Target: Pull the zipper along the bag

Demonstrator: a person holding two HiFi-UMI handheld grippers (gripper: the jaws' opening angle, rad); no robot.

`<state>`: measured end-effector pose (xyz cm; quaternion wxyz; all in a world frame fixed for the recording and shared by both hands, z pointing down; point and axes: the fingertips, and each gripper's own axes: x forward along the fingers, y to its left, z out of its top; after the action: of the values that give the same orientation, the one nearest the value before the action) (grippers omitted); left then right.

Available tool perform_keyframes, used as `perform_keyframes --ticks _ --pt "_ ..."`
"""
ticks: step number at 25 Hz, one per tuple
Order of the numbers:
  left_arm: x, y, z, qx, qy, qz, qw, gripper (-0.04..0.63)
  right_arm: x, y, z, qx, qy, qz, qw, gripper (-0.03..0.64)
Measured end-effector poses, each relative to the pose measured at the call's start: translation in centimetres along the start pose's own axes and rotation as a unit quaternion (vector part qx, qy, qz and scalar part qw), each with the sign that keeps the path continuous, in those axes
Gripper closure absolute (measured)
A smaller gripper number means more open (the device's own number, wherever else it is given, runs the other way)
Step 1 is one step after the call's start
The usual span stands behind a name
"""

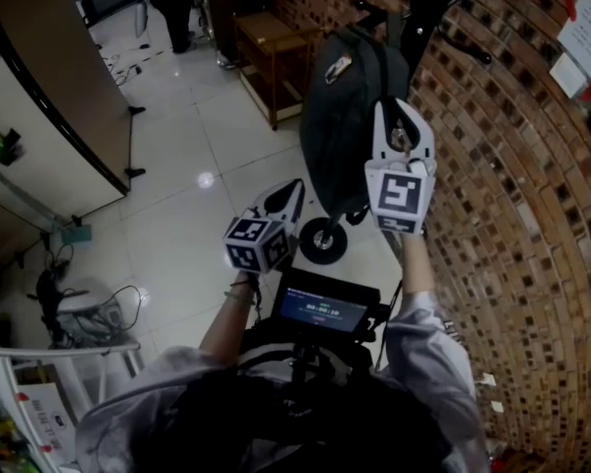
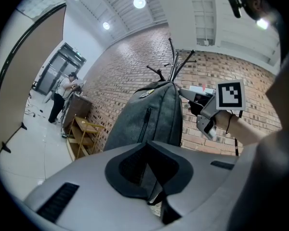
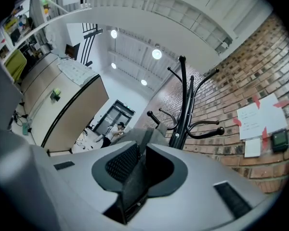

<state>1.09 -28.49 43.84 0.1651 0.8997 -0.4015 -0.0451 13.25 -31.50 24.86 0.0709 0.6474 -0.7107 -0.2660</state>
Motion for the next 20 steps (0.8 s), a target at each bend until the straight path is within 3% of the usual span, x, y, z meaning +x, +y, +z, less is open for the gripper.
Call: perform_keyframes --ticks 5,8,13,16,20 --pt "-0.3 0.8 -0.2 -0.001 -0.004 0.01 0.9999 0.588 0.3 0.0 -0.4 -0.009 0.021 0.005 1.0 0.551" --pt "-0.4 0.8 -0.1 -0.005 -0.005 0.008 0.9999 0.588 0.8 0.4 -0.3 -0.023 0.027 0.013 0.999 0.61" --pt "-0.5 0.4 0.0 -0.003 -0.002 0.004 1.0 0.588 0.5 0.7 -0.3 -0.039 0.023 0.032 0.998 0.614" --pt "-0.6 0.4 -0.1 -0.005 0.0 0.005 1.0 0.588 0.0 1.1 -0.3 -0.102 -0.024 0.077 0.992 0.614" --pt "-0.7 0.5 -0.3 -0.006 0.003 0.005 1.0 0.588 -0.8 1.5 -0.8 -0.192 -0.045 0.154 0.968 0.614"
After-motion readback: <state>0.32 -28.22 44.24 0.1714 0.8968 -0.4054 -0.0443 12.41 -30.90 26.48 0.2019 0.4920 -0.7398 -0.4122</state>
